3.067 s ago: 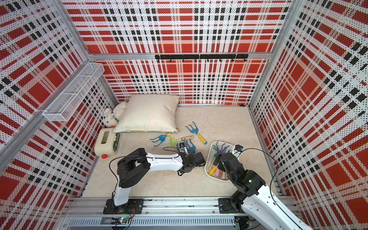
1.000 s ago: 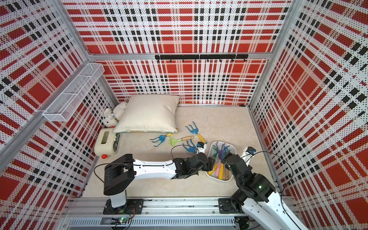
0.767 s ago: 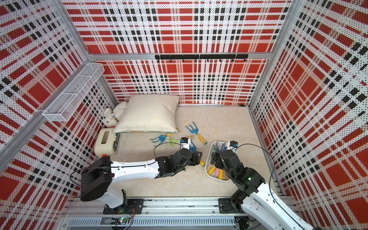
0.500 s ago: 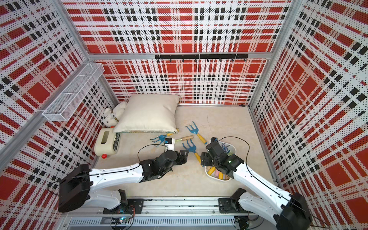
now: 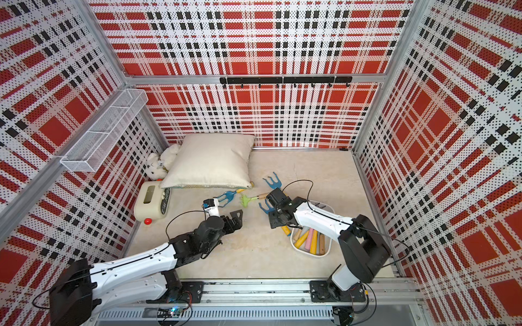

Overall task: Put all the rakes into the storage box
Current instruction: Pick up the rake at the center of the board.

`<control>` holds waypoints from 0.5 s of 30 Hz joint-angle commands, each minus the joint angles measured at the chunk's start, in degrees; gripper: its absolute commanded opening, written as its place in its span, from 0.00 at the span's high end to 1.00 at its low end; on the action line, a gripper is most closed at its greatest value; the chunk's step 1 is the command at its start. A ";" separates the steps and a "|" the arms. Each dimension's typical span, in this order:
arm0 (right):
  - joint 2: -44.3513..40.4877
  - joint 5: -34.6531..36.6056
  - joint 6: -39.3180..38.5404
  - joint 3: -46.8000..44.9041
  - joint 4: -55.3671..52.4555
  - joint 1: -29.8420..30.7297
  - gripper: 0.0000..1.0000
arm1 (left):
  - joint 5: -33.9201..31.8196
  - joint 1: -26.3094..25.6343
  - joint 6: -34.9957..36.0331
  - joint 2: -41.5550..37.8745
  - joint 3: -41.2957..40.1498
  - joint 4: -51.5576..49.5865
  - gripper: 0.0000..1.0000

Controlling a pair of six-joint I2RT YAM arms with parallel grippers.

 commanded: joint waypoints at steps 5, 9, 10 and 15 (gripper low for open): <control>8.66 5.40 -1.88 3.98 -3.71 1.70 0.35 | -0.32 0.55 -0.89 -3.00 -2.85 -0.80 0.01; 11.61 4.97 -1.84 4.53 -3.69 3.57 0.45 | -0.18 0.55 -1.07 -4.26 -3.80 -0.81 0.01; 12.04 4.99 -1.55 4.71 -3.81 4.53 0.49 | -0.44 0.55 -1.29 -4.67 -3.97 -1.10 0.01; 9.92 4.13 0.70 3.61 -2.46 7.06 0.85 | -0.40 0.55 -1.52 -6.64 -4.66 -1.58 0.01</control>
